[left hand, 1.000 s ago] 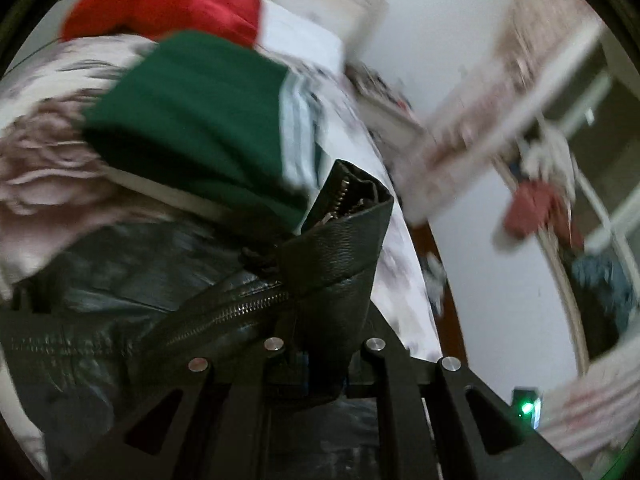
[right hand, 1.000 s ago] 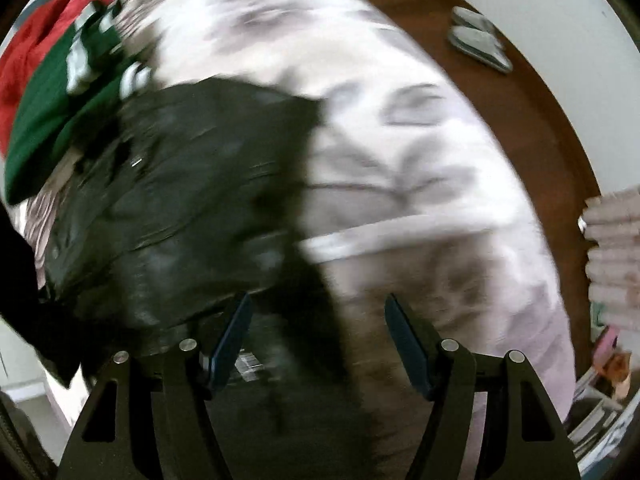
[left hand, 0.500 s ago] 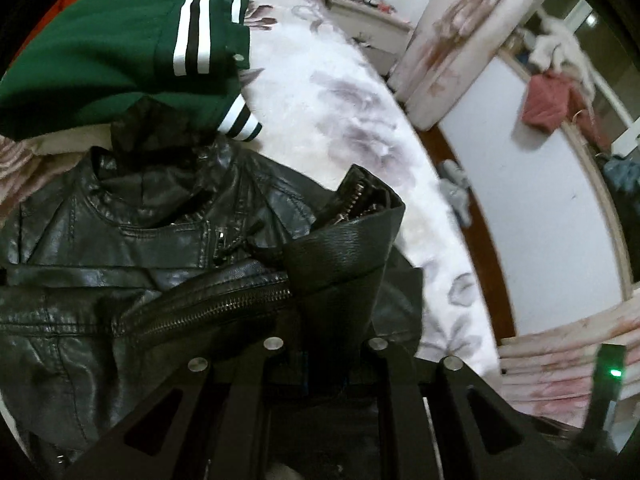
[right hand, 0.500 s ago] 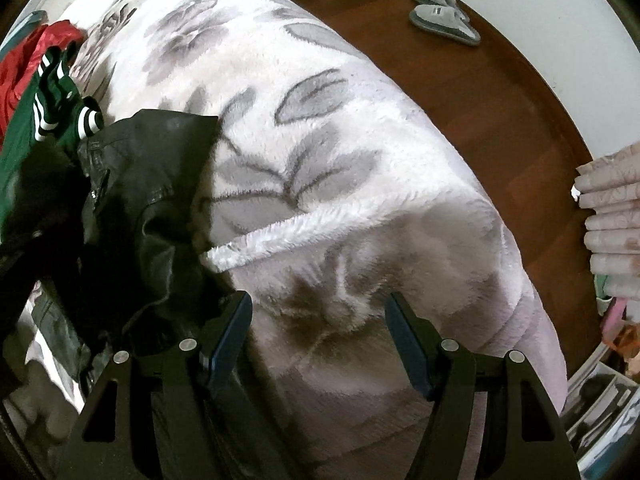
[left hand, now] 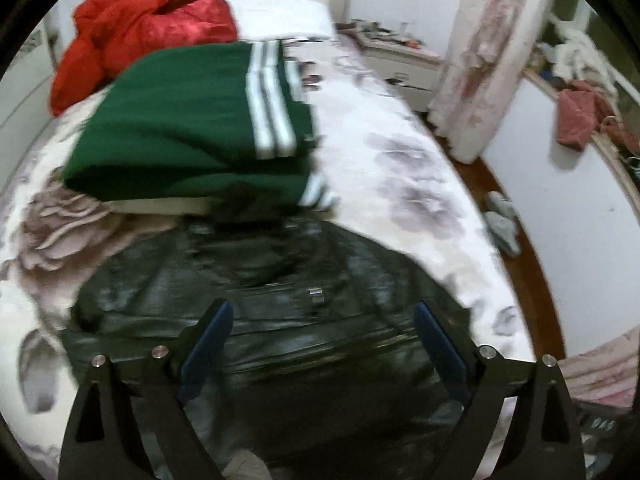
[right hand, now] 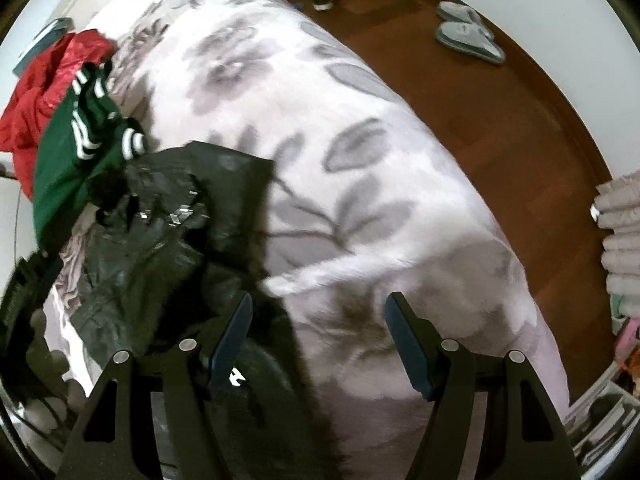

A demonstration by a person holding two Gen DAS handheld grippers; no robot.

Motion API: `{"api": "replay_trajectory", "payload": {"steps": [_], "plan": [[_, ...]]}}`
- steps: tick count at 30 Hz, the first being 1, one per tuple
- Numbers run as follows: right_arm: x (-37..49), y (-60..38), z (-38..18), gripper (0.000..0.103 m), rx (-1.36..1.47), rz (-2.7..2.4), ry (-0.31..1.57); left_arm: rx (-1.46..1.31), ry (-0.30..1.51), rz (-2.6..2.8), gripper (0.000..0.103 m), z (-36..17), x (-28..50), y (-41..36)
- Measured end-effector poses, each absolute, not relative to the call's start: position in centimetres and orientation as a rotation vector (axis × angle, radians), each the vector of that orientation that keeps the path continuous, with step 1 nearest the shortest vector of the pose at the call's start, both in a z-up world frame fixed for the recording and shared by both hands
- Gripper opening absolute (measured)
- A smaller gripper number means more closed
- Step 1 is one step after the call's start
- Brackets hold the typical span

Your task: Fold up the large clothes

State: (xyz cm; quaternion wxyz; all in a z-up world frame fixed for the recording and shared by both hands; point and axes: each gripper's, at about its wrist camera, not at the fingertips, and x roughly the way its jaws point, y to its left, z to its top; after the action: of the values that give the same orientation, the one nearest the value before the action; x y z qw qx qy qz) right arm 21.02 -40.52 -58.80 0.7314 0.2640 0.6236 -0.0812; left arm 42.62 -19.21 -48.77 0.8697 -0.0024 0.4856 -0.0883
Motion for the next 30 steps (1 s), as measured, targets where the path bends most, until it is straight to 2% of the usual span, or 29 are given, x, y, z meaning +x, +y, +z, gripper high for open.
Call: {"api": "replay_trajectory", "payload": {"steps": [10,21,22,23,24,27,30], "plan": [[26.6,-33.8,-59.3,0.071,0.521,-0.03,1.371,-0.058,1.141,0.042,0.093,-50.4,39.7,-10.5],[33.0,-28.5,-64.9,0.073,0.337,0.048,1.495,-0.079,1.227,0.134,0.093,-53.6,38.1,-6.9],[32.9,-28.2,-64.6,0.066,0.307,0.042,1.472,-0.075,1.227,0.134,0.093,-53.7,38.0,-6.9],[32.8,-28.1,-64.3,0.054,0.277,0.022,1.453,-0.075,1.23,0.133,0.093,-53.8,37.9,-6.9],[32.7,-28.1,-64.0,0.015,0.24,-0.013,1.44,-0.074,1.232,0.136,0.093,-53.9,38.0,-6.8],[31.8,-28.9,-62.3,0.009,0.283,-0.038,1.371,-0.078,1.238,0.139,0.093,-54.0,38.0,-6.6],[30.9,-30.5,-60.4,0.008,0.304,-0.112,1.31,-0.077,1.24,0.143,0.093,-54.1,37.9,-6.4]]}}
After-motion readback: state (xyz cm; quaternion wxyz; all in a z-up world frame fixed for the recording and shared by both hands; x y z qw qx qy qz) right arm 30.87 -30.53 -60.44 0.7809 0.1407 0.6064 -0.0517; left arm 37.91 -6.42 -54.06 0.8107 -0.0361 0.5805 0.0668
